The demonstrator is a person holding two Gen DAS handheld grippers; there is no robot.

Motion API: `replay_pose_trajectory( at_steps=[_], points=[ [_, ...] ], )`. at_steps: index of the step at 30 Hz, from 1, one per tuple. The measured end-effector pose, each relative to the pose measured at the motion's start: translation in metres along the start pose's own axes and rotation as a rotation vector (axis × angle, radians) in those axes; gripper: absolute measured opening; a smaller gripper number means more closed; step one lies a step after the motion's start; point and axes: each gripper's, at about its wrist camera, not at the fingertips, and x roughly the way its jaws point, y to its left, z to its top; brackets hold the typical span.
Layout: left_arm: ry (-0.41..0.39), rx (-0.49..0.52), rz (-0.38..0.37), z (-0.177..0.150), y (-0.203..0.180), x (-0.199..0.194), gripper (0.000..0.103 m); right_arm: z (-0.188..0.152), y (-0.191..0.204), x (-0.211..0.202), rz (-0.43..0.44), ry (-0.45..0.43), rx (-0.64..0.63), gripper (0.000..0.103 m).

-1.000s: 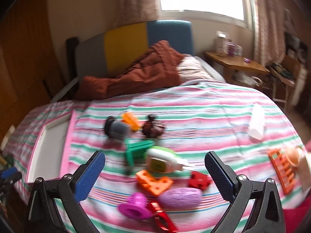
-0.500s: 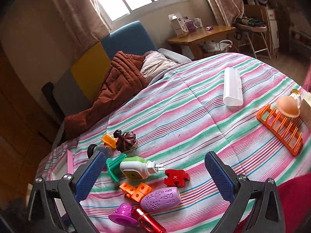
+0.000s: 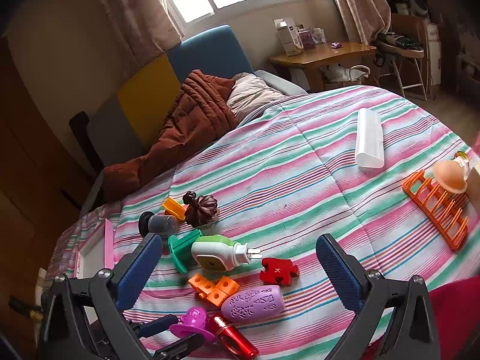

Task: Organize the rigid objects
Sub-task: 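Grasp the magenta suction cup with the left gripper while the right gripper grasps the red cylinder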

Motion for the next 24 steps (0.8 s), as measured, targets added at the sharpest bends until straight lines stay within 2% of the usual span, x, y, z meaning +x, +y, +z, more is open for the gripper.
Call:
replay_pose_trajectory(
  at_steps=[4, 6, 11, 14, 16, 17, 20, 22, 24],
  points=[
    [0.031, -0.002, 0.037, 0.0, 0.0, 0.016, 0.064, 0.0, 0.0, 0.0, 0.004, 0.002, 0.007, 0.103],
    [0.032, -0.015, 0.031, -0.003, 0.006, 0.018, 0.052, 0.0, 0.0, 0.001, 0.0, 0.003, 0.003, 0.103],
    [0.005, -0.006, 0.03, -0.009, 0.023, 0.004, 0.052, -0.003, 0.004, 0.006, -0.003, 0.03, -0.019, 0.103],
    [-0.012, -0.006, 0.043, -0.014, 0.034, -0.006, 0.052, -0.009, 0.008, 0.018, 0.015, 0.115, -0.047, 0.103],
    [-0.027, -0.004, 0.075, -0.018, 0.041, -0.013, 0.052, -0.015, 0.012, 0.032, 0.055, 0.228, -0.075, 0.103],
    [-0.034, 0.001, 0.096, -0.02, 0.043, -0.017, 0.052, -0.02, 0.014, 0.039, 0.072, 0.29, -0.087, 0.099],
    [-0.057, 0.014, 0.146, -0.025, 0.048, -0.026, 0.052, -0.033, 0.021, 0.049, 0.101, 0.389, -0.131, 0.076],
    [-0.063, 0.011, 0.162, -0.029, 0.053, -0.029, 0.052, -0.041, 0.027, 0.053, 0.091, 0.435, -0.183, 0.072],
    [-0.069, 0.008, 0.17, -0.032, 0.056, -0.032, 0.052, -0.047, 0.032, 0.056, 0.087, 0.471, -0.227, 0.063]
  ],
)
